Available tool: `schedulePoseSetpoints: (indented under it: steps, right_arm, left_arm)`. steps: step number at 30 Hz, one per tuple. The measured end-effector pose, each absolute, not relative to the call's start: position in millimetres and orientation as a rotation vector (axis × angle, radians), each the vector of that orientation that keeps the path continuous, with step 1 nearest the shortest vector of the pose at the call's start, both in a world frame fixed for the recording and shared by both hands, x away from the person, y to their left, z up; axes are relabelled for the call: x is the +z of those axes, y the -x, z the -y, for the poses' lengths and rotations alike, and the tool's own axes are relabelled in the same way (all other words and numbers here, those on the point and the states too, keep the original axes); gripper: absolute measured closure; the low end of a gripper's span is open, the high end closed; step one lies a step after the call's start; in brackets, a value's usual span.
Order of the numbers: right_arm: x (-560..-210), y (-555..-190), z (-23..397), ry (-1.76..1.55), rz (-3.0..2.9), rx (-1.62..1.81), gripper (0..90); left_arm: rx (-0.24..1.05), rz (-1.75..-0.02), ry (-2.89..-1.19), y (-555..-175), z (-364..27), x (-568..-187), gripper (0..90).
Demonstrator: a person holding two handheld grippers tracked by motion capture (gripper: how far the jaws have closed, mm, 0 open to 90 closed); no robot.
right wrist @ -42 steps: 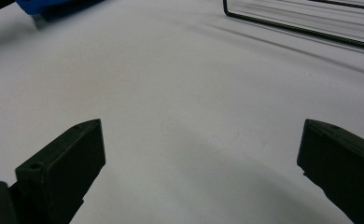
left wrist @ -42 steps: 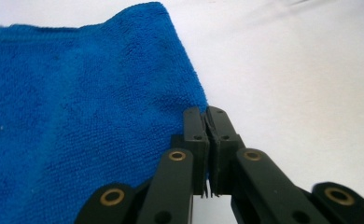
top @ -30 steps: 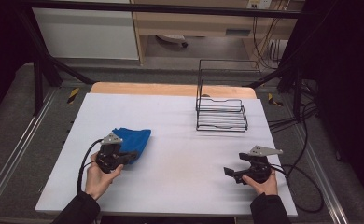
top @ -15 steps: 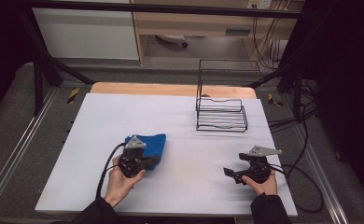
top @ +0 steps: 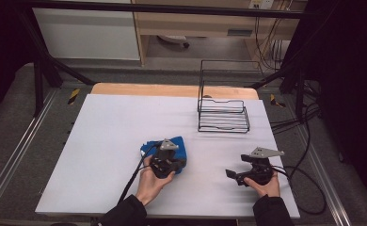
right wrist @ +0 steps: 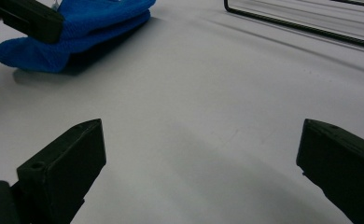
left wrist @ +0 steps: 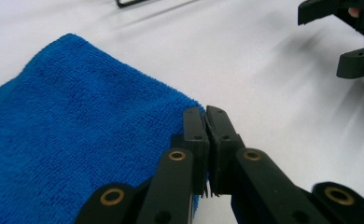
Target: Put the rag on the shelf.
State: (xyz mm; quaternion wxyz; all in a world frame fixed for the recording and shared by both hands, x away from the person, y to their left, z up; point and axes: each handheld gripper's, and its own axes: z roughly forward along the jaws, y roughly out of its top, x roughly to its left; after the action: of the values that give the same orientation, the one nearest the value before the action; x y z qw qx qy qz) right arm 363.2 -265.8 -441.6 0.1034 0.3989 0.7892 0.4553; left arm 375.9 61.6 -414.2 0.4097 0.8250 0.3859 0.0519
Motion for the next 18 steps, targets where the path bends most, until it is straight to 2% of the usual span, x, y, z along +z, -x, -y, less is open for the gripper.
schedulePoseSetpoints:
  steps: [6,8,10,11,15,18]
  right_arm:
    - [-441.6,-363.1,265.5,-1.172,-2.326,1.35,2.5]
    - [-441.3,-362.9,265.2,-1.176,-2.321,1.352,3.0]
    - [-439.0,-362.2,263.2,-1.161,-2.31,1.355,4.1]
    - [-439.0,-362.2,263.2,-1.161,-2.31,1.355,4.1]
    - [-437.5,-361.8,256.8,-1.153,-2.321,1.338,7.1]
    - [-436.8,-361.2,250.1,-1.145,-2.334,1.333,10.7]
  left_arm:
    - [0.099,-0.943,-2.136,-379.4,-50.1,-429.0,83.5]
    - [0.081,-0.915,-2.142,-379.1,-53.3,-427.3,73.9]
    - [0.1,-0.899,-2.147,-378.4,-61.2,-421.7,57.4]
    - [0.119,-0.899,-2.146,-378.2,-66.5,-418.4,57.4]
    - [0.193,-0.921,-2.139,-381.5,-98.5,-405.4,46.9]
    - [0.225,-0.962,-2.135,-385.0,-126.9,-400.7,46.4]
